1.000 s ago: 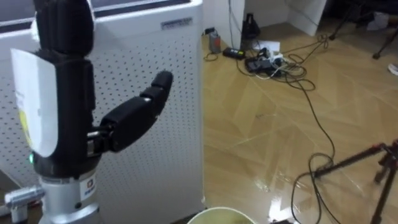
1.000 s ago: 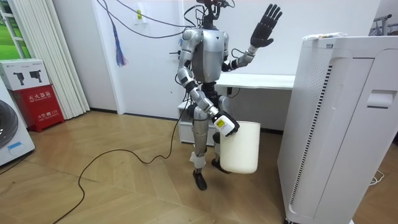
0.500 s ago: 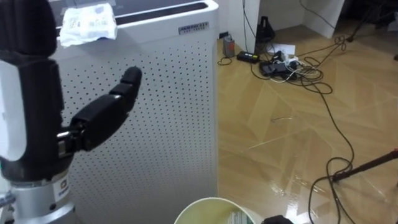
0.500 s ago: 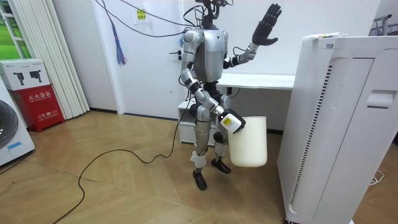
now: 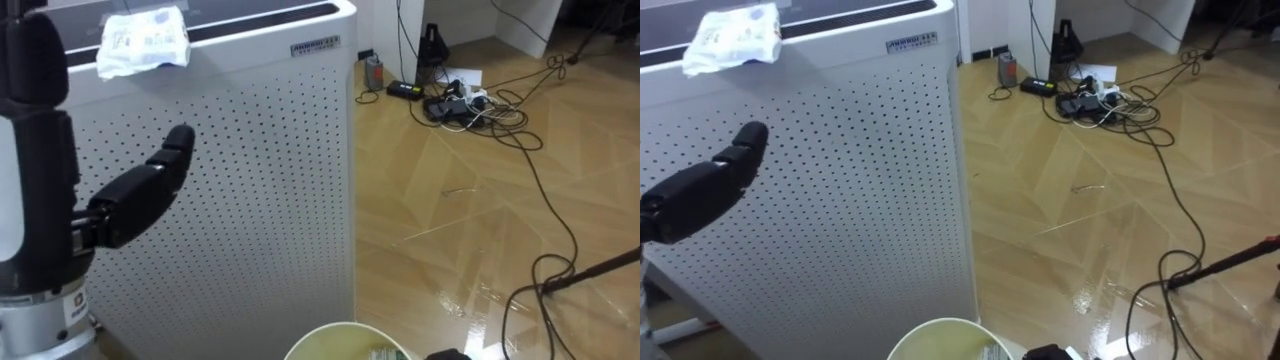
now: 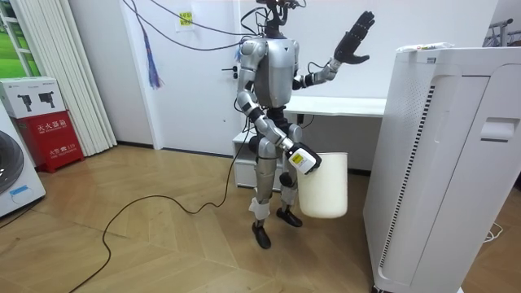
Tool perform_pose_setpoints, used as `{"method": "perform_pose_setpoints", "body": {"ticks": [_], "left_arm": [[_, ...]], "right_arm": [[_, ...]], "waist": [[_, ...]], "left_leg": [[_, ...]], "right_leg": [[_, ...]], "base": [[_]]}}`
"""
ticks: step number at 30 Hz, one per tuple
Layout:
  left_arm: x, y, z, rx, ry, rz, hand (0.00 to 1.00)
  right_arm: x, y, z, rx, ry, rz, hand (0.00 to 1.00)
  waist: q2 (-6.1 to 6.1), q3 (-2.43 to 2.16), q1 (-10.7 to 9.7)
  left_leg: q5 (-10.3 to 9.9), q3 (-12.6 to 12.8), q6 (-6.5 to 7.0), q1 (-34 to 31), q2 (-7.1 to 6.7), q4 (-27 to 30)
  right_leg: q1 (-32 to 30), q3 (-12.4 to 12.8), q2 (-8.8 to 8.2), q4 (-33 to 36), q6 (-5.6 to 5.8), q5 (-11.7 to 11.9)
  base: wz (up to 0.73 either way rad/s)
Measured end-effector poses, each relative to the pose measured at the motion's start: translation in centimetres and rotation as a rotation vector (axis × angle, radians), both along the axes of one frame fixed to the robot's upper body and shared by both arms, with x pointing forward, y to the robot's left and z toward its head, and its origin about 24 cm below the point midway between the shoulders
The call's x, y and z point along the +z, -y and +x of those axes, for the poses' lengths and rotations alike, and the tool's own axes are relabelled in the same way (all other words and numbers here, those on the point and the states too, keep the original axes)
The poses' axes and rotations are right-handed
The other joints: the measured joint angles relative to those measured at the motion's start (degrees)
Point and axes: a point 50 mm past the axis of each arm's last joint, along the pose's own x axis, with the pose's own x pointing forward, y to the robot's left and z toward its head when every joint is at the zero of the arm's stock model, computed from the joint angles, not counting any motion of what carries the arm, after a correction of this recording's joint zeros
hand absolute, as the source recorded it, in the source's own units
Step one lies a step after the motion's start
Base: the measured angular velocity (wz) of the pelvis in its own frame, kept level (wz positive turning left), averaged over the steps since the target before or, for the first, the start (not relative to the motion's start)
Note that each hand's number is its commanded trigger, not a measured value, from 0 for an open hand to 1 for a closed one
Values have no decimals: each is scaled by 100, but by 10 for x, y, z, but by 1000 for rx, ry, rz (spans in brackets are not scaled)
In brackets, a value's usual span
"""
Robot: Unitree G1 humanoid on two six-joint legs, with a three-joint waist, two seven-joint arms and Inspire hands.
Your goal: Pick garbage
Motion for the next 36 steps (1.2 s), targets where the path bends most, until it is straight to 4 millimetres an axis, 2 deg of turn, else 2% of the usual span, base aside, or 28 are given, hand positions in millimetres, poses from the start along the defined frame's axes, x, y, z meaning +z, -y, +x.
{"method": "perform_pose_setpoints", "body": {"ticks": [4,10,21,27,36], "left_arm": [[-2,-2,2,18,-22,-2,0],[-2,-10,14,53,-61,30,0],[-12,-22,35,143,-167,15,0],[-14,-23,48,160,-218,20,0],[-20,-27,51,196,-291,30,0]], "right_arm": [[0,-1,-1,8,-4,5,100],[1,3,0,12,-5,-11,100],[3,8,0,46,-30,-34,100],[5,6,3,70,-21,-35,100],[3,7,1,94,-59,-27,100]], "waist": [[15,11,-21],[133,61,-33],[157,52,-281],[168,45,-292],[228,39,-319]], "left_leg": [[1,10,3,-7,-5,8],[1,17,4,-20,-12,4],[1,32,4,-33,-68,-27],[1,66,4,-5,-71,-27],[24,181,40,87,-79,-89]], "right_leg": [[0,9,-5,-2,2,1],[-10,7,-10,-9,9,-3],[-9,-9,-65,-4,44,-13],[-4,142,-65,-3,57,-4],[0,289,-82,13,83,12]], "base": [[0],[0],[1],[-3],[-6]]}}
